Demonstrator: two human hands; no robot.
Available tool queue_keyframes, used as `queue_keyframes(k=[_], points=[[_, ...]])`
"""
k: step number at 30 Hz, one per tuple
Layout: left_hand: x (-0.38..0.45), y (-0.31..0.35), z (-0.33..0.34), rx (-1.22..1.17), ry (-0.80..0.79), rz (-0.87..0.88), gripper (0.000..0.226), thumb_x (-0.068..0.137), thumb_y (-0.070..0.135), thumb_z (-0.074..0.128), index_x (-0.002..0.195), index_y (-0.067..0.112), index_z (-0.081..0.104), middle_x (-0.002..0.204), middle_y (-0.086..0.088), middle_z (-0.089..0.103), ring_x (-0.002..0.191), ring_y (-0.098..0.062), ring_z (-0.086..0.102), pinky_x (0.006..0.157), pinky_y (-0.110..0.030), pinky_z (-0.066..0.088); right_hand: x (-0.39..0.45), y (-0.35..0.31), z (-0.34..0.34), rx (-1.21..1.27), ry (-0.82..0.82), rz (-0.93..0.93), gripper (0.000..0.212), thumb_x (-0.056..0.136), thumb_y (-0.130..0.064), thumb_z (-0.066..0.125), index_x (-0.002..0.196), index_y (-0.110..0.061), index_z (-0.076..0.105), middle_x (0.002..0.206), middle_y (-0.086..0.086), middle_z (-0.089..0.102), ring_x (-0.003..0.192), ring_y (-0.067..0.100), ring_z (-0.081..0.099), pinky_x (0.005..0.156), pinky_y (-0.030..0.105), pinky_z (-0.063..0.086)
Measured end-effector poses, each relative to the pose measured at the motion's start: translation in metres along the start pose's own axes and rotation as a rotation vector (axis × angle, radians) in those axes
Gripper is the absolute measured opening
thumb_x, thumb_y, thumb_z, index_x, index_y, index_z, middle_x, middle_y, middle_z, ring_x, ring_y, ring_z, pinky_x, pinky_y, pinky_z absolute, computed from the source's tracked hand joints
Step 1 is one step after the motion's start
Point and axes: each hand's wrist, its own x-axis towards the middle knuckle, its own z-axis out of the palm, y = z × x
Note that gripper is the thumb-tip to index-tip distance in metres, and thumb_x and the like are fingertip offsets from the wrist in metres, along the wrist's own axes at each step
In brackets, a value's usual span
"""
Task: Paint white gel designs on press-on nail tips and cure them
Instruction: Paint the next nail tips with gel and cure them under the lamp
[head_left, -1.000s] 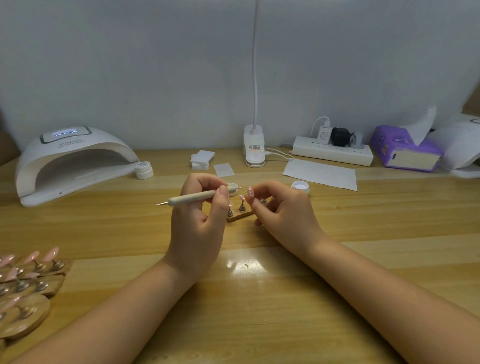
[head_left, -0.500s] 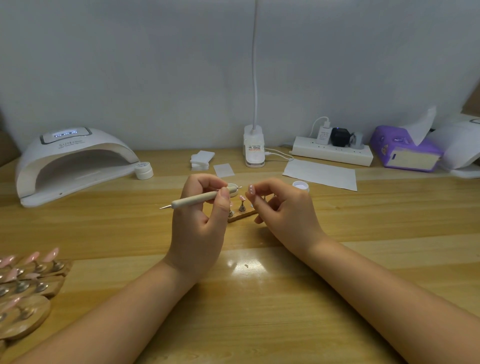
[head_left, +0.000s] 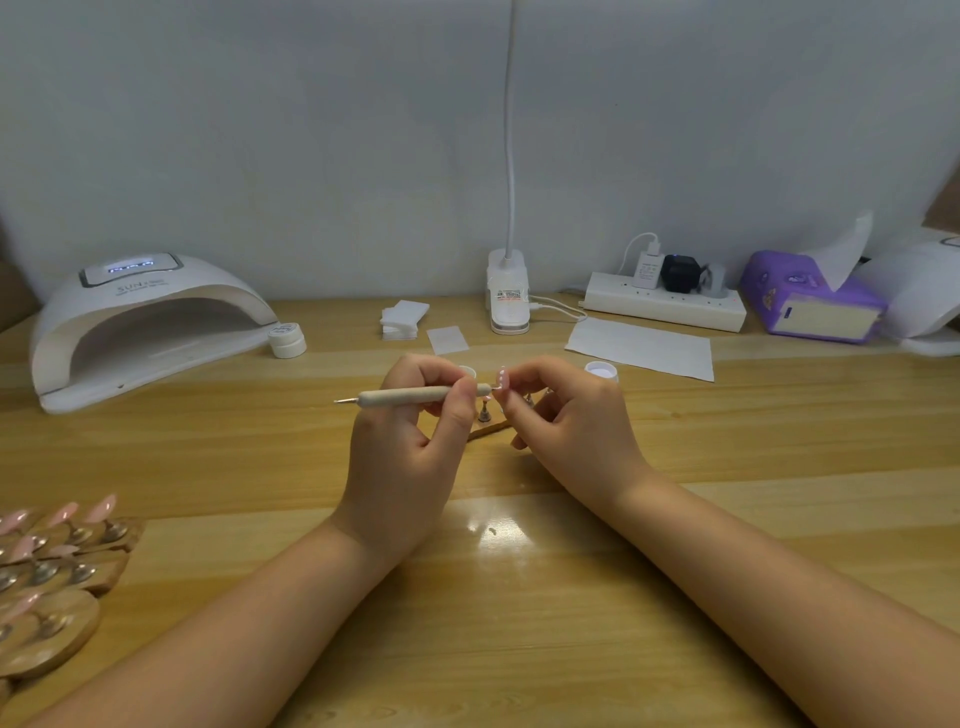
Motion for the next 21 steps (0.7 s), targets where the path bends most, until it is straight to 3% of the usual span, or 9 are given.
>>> queue_keyframes(k=[16, 21], points=[[-0.0002, -0.0008, 0.0007, 0.011, 0.004, -0.015, 0.01, 0.092, 0.02, 0.055, 0.09, 0.03, 0.054, 0.076, 0.005, 0.063, 0.073, -0.008, 0.062, 0.064, -0.012, 0.047, -0.0002, 0.0001, -0.0001, 0.0, -0.009, -0.006, 0.008, 0.089, -0.014, 0.067, 0.096, -0.011, 0.07, 0.085, -0.005, 0.069, 0.059, 0.022, 0.065, 0.059, 0.044, 0.054], [0.0003, -0.0012, 0.0004, 0.0, 0.013, -0.013, 0.013, 0.092, 0.019, 0.055, 0.089, 0.032, 0.054, 0.075, 0.005, 0.063, 0.073, -0.009, 0.062, 0.064, -0.012, 0.046, -0.0007, -0.0017, -0.0002, 0.007, 0.001, -0.007, 0.006, 0.089, -0.011, 0.068, 0.095, -0.012, 0.07, 0.081, -0.014, 0.066, 0.058, 0.022, 0.064, 0.06, 0.044, 0.053]])
